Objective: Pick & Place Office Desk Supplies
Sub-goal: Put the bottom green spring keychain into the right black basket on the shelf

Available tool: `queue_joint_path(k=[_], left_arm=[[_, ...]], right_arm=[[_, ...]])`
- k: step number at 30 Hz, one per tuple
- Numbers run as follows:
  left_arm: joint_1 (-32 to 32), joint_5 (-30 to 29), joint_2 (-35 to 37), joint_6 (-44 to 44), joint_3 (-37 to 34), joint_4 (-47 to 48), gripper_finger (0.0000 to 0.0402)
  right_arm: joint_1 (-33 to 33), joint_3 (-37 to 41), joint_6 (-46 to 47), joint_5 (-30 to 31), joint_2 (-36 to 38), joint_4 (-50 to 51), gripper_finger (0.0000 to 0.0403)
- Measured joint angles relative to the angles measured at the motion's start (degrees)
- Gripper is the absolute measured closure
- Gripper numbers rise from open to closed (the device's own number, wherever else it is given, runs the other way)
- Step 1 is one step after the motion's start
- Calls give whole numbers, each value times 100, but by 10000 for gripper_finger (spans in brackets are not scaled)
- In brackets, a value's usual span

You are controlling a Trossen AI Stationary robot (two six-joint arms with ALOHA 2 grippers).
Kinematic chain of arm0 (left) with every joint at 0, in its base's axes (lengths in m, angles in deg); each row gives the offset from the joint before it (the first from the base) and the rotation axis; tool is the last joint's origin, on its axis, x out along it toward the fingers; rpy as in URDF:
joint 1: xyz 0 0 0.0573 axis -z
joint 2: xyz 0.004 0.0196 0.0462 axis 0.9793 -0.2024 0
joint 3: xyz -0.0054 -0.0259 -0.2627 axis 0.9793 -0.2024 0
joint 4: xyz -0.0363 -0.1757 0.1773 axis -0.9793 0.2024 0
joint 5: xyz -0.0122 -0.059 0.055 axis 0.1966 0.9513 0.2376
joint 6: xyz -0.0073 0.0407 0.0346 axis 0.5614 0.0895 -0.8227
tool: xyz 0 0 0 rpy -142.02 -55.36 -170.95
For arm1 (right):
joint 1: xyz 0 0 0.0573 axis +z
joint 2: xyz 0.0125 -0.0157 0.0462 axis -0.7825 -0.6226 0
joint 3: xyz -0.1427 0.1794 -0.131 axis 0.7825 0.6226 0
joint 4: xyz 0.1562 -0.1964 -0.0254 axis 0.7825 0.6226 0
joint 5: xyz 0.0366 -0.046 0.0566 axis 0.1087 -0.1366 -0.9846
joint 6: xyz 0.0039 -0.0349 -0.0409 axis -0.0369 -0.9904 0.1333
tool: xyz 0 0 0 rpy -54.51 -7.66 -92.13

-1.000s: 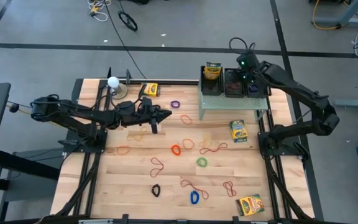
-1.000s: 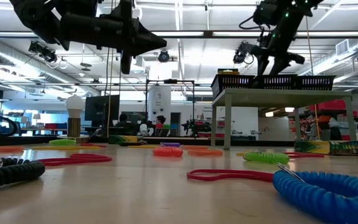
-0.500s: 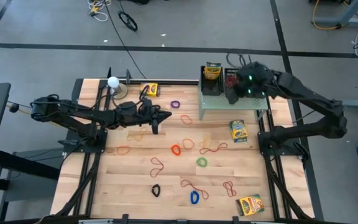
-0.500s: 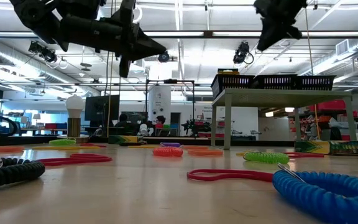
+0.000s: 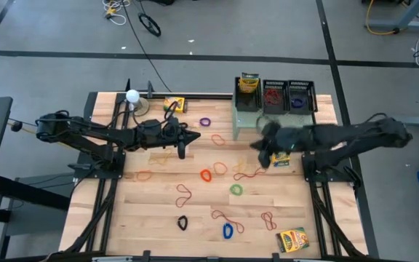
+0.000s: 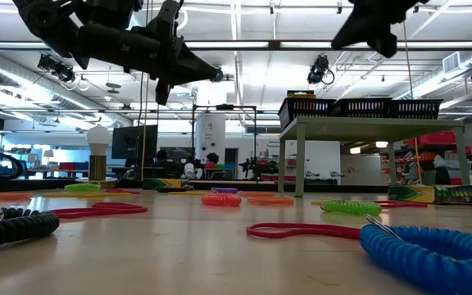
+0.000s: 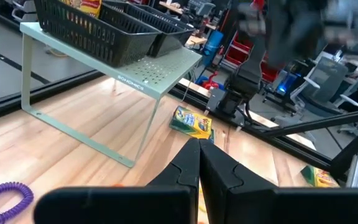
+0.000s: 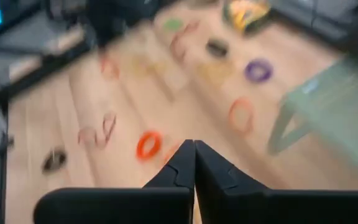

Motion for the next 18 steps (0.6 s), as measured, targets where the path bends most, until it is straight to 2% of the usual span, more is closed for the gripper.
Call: queue_joint_path(k=[5,9,18], left_arm=[[0,1,0,6,0,114,394],[0,0,0,17,0,181,394],[9,21,0,17,0,300,394]], right_arm=[[806,87,549,-3,-802,1,381],[1220,87,874,-121,-1526,-35,353],[1410,90,732,-413,-3060,-706,260]])
